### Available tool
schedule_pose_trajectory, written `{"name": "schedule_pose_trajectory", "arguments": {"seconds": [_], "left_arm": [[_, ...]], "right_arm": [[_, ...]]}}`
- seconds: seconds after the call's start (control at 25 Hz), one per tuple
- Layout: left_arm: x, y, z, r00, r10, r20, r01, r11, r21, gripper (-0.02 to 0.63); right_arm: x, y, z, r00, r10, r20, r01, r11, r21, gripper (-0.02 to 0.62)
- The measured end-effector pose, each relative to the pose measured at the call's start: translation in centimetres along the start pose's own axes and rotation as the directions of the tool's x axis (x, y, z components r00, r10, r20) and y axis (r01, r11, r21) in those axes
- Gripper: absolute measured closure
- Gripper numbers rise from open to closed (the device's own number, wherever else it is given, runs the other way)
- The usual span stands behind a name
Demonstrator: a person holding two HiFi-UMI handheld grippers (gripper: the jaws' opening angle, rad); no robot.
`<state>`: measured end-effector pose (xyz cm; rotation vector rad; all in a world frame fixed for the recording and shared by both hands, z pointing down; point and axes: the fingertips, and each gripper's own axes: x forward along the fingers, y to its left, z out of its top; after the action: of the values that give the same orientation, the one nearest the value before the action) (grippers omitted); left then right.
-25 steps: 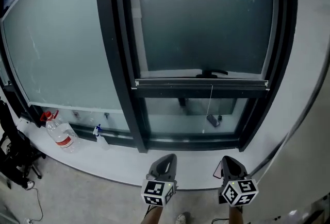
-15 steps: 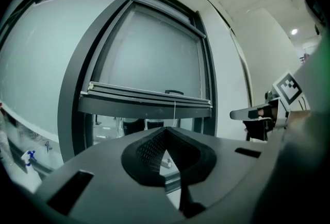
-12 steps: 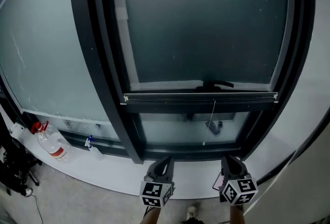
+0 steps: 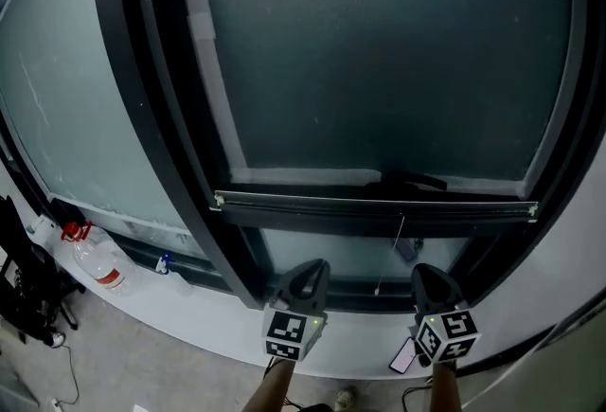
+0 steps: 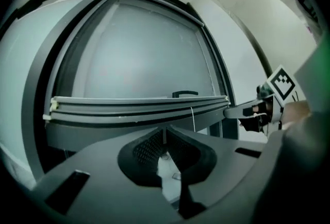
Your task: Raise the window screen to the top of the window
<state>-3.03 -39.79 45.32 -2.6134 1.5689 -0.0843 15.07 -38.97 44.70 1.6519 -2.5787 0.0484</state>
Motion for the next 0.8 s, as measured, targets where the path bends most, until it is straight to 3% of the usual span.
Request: {"name": "schedule_pose_trajectory", "arguments": {"seconds": [0.08, 0.16, 0.2, 0.28, 0.36, 0.44, 0.52, 0.6, 0.8], "left_arm": [[1.9, -0.3, 0.5, 0.999, -0.033, -0.026, 0.036, 0.989, 0.14, 0.6], [3.4, -0.3, 0.8, 0.994, -0.073, -0.085, 0.097, 0.939, 0.331, 0.539], [4.0, 0.0, 0.9, 0.989, -0.083, -0.124, 0.129, 0.894, 0.428, 0.513], [4.9, 0.8, 1.4, 0.978, -0.076, -0.193, 0.178, 0.78, 0.6, 0.5], [5.8, 1.8, 1.9, 0.968, -0.051, -0.247, 0.217, 0.666, 0.713, 0.5], [6.3, 2.7, 2.3, 0.961, -0.03, -0.276, 0.24, 0.588, 0.772, 0.501], [6.9, 3.3, 2.6, 0.958, -0.011, -0.288, 0.248, 0.537, 0.806, 0.502], [7.3, 3.7, 2.6, 0.95, 0.002, -0.314, 0.271, 0.499, 0.823, 0.502], [7.6, 3.9, 1.6, 0.909, 0.023, -0.416, 0.365, 0.438, 0.821, 0.502]], "right_arm": [[1.5, -1.2, 0.6, 0.999, 0.008, -0.034, -0.013, 0.988, -0.151, 0.583], [3.0, -1.6, 1.3, 0.996, 0.012, -0.086, -0.041, 0.937, -0.346, 0.505], [3.6, -1.7, 1.7, 0.994, 0.009, -0.11, -0.058, 0.893, -0.446, 0.503], [4.4, -2.3, 2.8, 0.99, -0.014, -0.142, -0.079, 0.775, -0.627, 0.503], [5.3, -3.2, 3.6, 0.985, -0.044, -0.168, -0.098, 0.656, -0.748, 0.504], [5.9, -3.8, 4.0, 0.978, -0.067, -0.195, -0.124, 0.566, -0.815, 0.505], [6.4, -4.2, 4.1, 0.969, -0.084, -0.231, -0.158, 0.504, -0.849, 0.505], [6.8, -4.7, 4.0, 0.957, -0.095, -0.273, -0.2, 0.465, -0.862, 0.505], [7.2, -5.7, 3.5, 0.916, -0.125, -0.38, -0.31, 0.38, -0.871, 0.506]]}}
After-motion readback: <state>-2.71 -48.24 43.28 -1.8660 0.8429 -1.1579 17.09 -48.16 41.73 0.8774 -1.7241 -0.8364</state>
